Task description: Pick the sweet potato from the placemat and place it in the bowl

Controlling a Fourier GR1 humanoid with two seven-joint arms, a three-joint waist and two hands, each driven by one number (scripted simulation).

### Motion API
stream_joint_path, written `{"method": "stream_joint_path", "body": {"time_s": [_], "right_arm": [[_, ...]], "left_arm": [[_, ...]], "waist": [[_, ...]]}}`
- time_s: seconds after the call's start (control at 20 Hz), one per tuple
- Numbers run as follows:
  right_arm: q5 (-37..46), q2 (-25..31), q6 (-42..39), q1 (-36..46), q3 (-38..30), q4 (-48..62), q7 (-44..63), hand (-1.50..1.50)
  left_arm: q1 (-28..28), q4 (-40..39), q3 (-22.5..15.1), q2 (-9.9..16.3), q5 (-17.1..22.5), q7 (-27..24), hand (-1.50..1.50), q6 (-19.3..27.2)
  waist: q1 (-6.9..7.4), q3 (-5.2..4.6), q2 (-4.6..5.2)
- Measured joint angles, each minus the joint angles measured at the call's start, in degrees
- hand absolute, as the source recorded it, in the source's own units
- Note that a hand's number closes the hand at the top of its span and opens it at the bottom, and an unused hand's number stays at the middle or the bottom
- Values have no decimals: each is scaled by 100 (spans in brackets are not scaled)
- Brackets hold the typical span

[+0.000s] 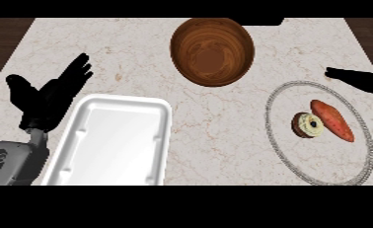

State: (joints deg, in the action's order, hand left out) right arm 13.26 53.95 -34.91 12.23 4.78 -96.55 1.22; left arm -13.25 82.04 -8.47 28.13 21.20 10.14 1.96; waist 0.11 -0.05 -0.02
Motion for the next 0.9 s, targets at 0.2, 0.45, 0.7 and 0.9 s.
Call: {"method": "stream_joint_path", "body": {"time_s": [0.2, 0.45, 0.7, 0.9], "right_arm": [[312, -83, -289, 84, 35, 18, 217, -150], [666, -304, -599, 113, -37, 34, 331, -150], [1252, -527, -645, 114, 8, 191, 245, -150], [1665, -718, -702, 192, -11, 415, 133, -150]], "left_arm": [[64, 42, 88, -100, -105, 8, 0, -86], [4, 64, 221, -263, -306, 116, 0, -138], [177, 261, 428, -284, -364, 211, 0, -317], [138, 230, 569, -393, -473, 249, 0, -429]], "waist": [[4, 1, 2], [-5, 4, 1], [7, 4, 1], [3, 5, 3]]}}
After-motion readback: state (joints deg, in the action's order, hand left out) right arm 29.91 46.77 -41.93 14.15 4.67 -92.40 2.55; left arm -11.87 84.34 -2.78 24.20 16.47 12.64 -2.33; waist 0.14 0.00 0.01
